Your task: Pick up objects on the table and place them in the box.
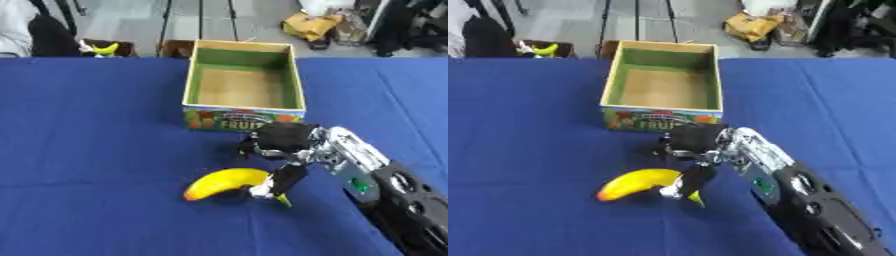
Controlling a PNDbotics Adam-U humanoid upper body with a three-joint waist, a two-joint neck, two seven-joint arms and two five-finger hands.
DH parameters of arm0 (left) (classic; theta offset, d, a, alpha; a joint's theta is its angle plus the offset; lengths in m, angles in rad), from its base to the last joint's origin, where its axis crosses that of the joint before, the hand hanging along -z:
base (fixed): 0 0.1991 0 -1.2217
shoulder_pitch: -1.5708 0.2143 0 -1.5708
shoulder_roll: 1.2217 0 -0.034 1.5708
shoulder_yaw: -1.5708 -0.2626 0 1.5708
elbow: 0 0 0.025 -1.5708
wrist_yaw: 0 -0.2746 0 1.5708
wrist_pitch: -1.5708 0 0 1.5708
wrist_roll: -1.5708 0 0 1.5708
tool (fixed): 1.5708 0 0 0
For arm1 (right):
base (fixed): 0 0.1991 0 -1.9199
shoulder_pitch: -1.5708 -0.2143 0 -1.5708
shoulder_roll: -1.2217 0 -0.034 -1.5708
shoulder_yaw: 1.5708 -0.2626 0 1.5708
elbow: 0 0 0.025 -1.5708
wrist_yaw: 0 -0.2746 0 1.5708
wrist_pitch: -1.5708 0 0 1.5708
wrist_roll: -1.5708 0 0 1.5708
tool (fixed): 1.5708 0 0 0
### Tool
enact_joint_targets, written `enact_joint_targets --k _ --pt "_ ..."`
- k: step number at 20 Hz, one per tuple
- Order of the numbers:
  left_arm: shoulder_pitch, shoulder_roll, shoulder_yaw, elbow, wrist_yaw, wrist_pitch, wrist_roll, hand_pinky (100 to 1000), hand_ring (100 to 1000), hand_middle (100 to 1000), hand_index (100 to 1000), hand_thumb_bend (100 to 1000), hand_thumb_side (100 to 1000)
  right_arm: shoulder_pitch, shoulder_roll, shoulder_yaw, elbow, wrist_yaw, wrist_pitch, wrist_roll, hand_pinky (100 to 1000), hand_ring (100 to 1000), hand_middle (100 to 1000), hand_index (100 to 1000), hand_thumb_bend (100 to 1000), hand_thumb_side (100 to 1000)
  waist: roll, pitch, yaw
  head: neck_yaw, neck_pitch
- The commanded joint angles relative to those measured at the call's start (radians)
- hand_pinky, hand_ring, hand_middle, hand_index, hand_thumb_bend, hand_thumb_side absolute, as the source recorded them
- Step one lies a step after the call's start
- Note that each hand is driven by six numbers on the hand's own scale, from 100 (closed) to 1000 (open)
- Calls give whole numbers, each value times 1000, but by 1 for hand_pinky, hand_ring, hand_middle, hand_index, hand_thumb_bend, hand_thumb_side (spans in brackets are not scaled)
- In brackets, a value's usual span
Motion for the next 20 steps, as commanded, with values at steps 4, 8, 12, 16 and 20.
enact_joint_targets --k 4,8,12,16,20 --pt "-11 7 3 -19 -7 0 -4 432 413 481 637 100 1000 -17 -8 -12 -4 -10 6 -2 715 782 617 894 299 899 3 -14 1 -1 -14" --pt "-11 5 3 -19 -7 1 -5 431 414 480 637 100 1000 -18 -5 -13 -2 -20 9 -1 714 775 609 910 272 891 4 -13 1 -2 -15" --pt "-10 4 3 -19 -7 1 -6 432 414 480 636 100 1000 -19 -3 -15 -3 -28 13 -5 711 768 590 882 247 877 4 -11 1 -1 -15" --pt "-10 3 2 -19 -8 0 -8 432 414 480 635 100 1000 -19 -2 -15 0 -23 14 -10 710 768 588 873 247 868 6 -9 1 -2 -16" --pt "-11 1 2 -19 -8 0 -8 432 414 480 635 100 1000 -19 -1 -14 6 -18 11 -10 711 770 585 868 250 868 6 -8 2 -4 -18"
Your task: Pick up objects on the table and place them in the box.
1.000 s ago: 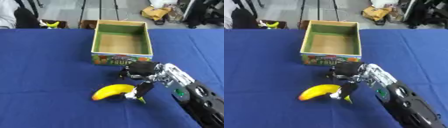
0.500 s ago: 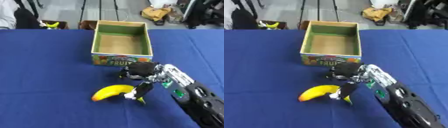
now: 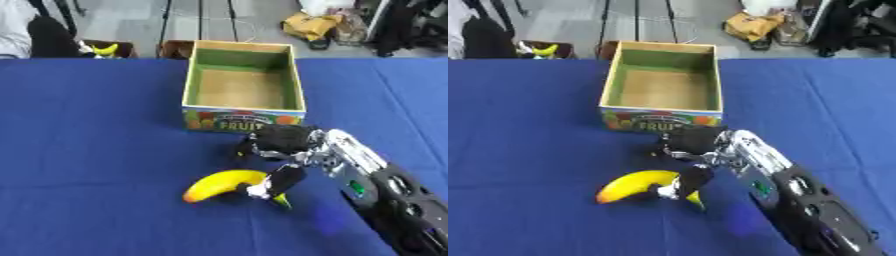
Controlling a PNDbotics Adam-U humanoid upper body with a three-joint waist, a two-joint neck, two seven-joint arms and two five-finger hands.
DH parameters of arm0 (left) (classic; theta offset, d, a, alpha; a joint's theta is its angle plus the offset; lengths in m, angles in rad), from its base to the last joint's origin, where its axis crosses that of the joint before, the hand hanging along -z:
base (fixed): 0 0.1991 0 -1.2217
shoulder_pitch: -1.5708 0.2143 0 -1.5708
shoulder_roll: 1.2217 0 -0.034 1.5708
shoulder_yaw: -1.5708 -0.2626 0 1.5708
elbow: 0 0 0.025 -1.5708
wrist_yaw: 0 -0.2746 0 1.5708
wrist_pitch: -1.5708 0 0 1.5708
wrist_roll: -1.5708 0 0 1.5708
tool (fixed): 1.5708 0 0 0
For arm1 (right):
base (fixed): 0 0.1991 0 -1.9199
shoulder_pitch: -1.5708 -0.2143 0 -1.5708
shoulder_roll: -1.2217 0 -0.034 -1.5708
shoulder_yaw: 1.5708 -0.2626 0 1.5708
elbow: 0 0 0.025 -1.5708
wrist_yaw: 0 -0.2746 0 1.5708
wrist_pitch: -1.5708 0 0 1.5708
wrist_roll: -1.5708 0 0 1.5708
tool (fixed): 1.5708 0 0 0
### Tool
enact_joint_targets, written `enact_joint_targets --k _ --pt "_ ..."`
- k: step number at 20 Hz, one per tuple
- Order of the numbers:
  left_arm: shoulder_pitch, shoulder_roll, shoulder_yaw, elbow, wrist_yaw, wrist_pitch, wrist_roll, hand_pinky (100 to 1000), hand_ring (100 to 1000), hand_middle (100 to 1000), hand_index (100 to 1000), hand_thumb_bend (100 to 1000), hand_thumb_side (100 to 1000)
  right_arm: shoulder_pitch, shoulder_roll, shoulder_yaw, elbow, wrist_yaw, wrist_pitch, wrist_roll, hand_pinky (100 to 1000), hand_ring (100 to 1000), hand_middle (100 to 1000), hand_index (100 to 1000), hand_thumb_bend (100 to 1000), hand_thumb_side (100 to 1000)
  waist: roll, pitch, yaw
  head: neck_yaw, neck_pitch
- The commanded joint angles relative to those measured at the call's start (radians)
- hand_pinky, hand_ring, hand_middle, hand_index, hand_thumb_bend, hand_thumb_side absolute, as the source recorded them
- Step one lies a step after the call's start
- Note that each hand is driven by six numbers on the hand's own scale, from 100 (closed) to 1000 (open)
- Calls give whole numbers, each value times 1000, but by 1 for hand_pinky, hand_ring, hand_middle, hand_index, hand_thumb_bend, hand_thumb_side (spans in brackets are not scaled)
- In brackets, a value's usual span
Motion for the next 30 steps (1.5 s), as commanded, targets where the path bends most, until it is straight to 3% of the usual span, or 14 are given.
enact_joint_targets --k 1,12,30 --pt "-10 9 2 -19 -8 -1 -4 431 414 480 634 100 1000 -18 -9 -9 0 1 -2 -3 712 771 588 870 257 870 4 -13 2 -3 -10" --pt "-12 6 1 -19 -8 -2 -6 428 413 480 635 100 1000 -21 -5 -7 25 17 -25 20 715 782 596 827 370 868 5 -6 7 -6 -17" --pt "-17 1 1 -19 -10 -3 -9 427 412 479 634 100 1000 -24 4 -5 52 66 -47 -39 702 762 566 807 346 807 3 6 15 -4 -28"
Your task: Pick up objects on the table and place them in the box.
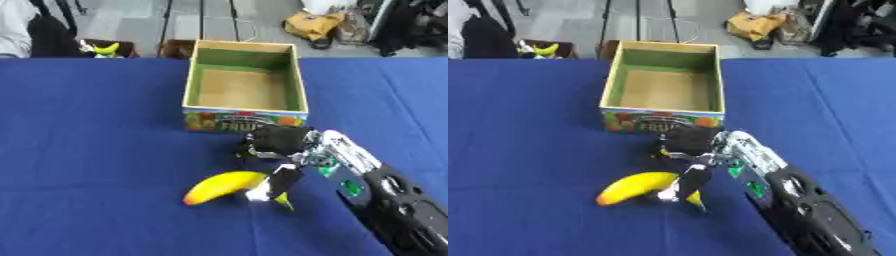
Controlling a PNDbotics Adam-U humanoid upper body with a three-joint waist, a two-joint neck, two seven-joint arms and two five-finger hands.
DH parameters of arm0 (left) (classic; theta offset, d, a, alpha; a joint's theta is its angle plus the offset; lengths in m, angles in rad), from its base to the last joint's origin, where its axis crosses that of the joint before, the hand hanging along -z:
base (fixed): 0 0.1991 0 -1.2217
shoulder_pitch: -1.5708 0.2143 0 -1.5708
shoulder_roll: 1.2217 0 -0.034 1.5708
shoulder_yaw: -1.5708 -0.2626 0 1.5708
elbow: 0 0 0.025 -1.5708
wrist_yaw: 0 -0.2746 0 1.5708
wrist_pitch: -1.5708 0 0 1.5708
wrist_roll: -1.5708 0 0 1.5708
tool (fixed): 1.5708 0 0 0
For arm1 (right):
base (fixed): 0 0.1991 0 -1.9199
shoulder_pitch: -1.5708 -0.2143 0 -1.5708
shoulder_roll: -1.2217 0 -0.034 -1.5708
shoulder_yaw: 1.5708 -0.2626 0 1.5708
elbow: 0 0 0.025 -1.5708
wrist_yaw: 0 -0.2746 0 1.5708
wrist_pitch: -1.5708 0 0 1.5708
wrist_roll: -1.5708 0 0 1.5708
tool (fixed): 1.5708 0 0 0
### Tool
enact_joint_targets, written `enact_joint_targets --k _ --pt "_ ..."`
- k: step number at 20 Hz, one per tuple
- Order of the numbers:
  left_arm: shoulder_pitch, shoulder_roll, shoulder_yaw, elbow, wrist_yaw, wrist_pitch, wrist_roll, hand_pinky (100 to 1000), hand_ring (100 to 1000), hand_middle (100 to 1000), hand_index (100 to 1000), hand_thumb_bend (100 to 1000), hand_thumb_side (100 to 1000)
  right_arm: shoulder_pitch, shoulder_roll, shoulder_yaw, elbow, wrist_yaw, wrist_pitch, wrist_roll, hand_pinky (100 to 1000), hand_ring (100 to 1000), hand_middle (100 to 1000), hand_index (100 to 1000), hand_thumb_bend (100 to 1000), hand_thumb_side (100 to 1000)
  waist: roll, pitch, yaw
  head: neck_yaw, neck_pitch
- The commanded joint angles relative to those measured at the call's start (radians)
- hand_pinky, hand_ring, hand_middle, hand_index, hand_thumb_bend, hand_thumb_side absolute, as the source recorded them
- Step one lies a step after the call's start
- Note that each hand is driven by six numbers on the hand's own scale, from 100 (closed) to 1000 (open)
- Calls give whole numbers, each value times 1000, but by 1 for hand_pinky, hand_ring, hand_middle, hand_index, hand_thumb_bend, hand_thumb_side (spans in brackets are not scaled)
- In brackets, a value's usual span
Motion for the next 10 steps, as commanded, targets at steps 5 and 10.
enact_joint_targets --k 5,10 --pt "-10 10 1 -19 -9 -2 -3 428 412 479 635 100 1000 -2 -4 4 22 37 -16 -5 703 764 565 809 349 791 2 -12 4 1 -13" --pt "-10 9 1 -19 -8 -2 -5 428 412 479 635 100 1000 -2 -1 4 31 44 -23 -7 702 761 559 806 338 784 3 -11 5 0 -18"
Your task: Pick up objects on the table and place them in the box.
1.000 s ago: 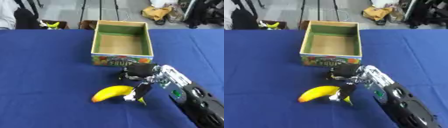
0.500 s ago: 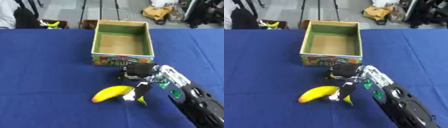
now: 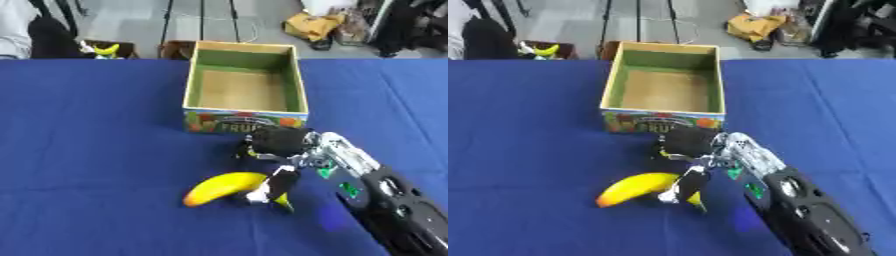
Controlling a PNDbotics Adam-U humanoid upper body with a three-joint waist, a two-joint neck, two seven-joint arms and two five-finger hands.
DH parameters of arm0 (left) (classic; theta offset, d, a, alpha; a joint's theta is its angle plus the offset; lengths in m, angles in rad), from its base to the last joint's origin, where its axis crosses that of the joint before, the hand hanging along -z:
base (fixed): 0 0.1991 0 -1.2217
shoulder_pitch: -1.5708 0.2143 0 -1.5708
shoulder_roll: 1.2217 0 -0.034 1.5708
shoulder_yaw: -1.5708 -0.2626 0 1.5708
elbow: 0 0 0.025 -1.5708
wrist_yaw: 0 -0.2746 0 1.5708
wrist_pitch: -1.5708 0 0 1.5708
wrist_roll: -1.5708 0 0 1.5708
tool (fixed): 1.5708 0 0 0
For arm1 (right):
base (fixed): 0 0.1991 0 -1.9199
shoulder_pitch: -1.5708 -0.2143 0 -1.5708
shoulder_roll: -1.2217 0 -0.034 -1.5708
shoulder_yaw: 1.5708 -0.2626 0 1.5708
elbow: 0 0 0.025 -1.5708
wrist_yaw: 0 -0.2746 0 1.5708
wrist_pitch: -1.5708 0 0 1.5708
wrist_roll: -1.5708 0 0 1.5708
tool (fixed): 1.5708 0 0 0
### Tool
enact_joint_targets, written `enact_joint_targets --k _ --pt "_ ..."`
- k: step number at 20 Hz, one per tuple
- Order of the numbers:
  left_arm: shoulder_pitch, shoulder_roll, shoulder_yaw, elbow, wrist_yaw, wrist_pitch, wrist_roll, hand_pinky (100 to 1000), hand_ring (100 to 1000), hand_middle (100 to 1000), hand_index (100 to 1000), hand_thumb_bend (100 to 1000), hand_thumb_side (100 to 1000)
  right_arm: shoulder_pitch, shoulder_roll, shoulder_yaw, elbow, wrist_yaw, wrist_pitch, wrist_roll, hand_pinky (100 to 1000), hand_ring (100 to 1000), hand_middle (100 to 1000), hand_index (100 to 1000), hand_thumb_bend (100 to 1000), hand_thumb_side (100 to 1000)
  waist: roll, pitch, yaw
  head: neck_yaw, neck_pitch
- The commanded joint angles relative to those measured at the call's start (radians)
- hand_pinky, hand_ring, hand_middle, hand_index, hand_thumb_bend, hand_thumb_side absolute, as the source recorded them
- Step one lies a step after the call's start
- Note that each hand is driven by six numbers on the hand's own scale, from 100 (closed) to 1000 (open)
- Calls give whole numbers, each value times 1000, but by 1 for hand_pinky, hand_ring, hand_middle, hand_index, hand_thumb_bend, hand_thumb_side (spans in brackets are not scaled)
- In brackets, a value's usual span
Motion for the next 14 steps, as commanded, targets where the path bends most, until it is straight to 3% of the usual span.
enact_joint_targets --k 1,14 --pt "-10 9 1 -19 -8 -2 -4 428 412 479 634 100 1000 -1 -7 4 23 16 -5 4 701 760 557 805 335 780 2 -10 3 0 -16" --pt "-10 5 1 -19 -10 -1 -6 428 412 479 634 100 1000 1 -2 0 35 19 -1 -13 686 736 501 772 262 761 4 -6 0 2 -8"
